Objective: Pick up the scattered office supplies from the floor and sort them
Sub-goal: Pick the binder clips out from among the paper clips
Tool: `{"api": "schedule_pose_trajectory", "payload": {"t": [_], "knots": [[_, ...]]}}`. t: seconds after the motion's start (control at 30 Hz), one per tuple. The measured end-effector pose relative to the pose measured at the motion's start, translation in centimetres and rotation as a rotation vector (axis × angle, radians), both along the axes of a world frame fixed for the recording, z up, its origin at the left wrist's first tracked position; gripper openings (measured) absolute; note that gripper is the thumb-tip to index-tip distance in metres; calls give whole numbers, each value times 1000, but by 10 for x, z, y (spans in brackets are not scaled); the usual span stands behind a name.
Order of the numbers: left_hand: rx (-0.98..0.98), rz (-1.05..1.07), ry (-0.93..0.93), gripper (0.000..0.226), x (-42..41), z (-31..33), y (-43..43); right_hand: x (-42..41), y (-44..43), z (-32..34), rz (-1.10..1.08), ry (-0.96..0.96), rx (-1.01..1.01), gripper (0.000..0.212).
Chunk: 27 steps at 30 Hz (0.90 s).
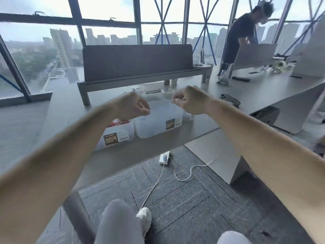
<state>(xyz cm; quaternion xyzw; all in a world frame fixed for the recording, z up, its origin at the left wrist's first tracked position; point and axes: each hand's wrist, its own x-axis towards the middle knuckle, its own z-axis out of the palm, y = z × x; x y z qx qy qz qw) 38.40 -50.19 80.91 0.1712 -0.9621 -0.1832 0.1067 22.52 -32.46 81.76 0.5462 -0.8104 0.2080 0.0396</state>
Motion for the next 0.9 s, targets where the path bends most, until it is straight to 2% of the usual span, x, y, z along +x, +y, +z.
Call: {"api": "schedule_pose_trajectory", "payload": {"t": [0.23,0.5,0.6,0.7,0.9], "knots": [[35,-198,24,3,5,-23,88,32,125,-28,-132,4,109,22],[121,-468,-14,1,-44,-60,185,44,245,-64,-427,-54,186,23],[145,-529,-38,8,-64,-58,214,49,280,-70,-508,-56,187,25],[164,-610,-48,14,-83,-57,248,47,311,-84,-574,-116,170,25],[162,-724,-185,6,-108,-91,308,54,364,-119,-716,-273,200,26]]}}
